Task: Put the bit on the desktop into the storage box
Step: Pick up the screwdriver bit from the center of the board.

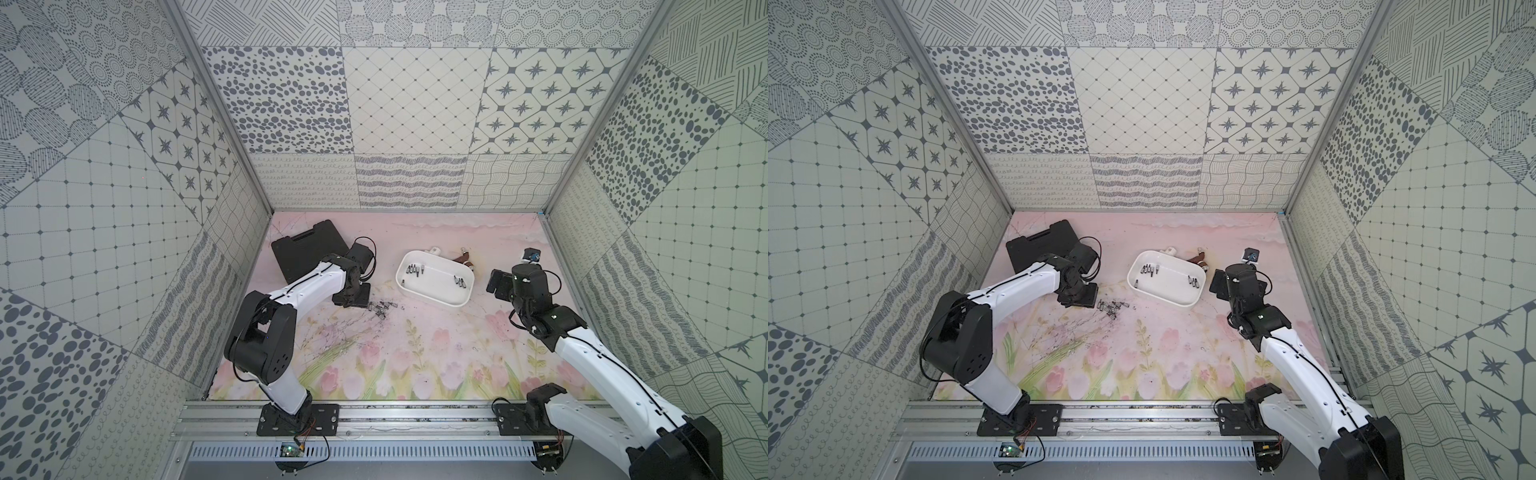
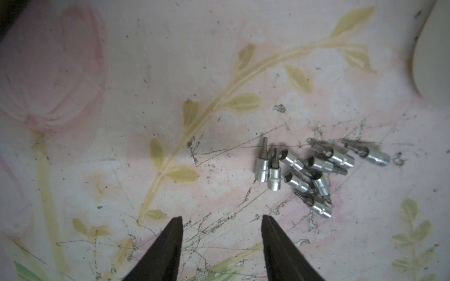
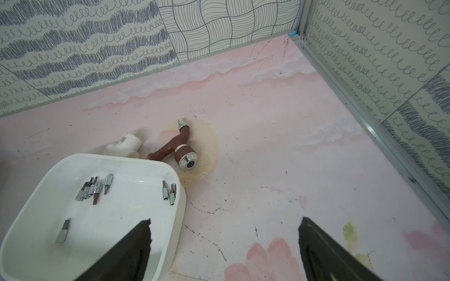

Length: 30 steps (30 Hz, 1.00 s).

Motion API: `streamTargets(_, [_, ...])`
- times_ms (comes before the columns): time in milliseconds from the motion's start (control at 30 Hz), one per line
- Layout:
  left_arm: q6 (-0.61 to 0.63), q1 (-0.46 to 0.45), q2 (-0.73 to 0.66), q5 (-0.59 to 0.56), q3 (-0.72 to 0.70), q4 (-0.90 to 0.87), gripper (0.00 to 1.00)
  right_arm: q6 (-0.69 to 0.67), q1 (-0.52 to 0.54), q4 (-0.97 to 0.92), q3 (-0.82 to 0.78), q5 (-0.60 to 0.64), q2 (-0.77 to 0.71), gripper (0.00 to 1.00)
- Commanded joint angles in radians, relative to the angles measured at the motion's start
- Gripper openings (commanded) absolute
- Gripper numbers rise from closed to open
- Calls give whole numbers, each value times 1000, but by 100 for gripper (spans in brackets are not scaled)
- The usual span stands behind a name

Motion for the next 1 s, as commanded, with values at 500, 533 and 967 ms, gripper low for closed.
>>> streamTargets(500, [34,7,189,125,117,12,40,-14,-12,30,-3,-6,-25,96])
streamTargets(533, [34,7,189,125,117,10,39,-13,-13,31,-4,-6,-25,97])
streamTargets(967, [39,5,200,111,117,11,29,-8,-14,30,-5,-10,-27,97])
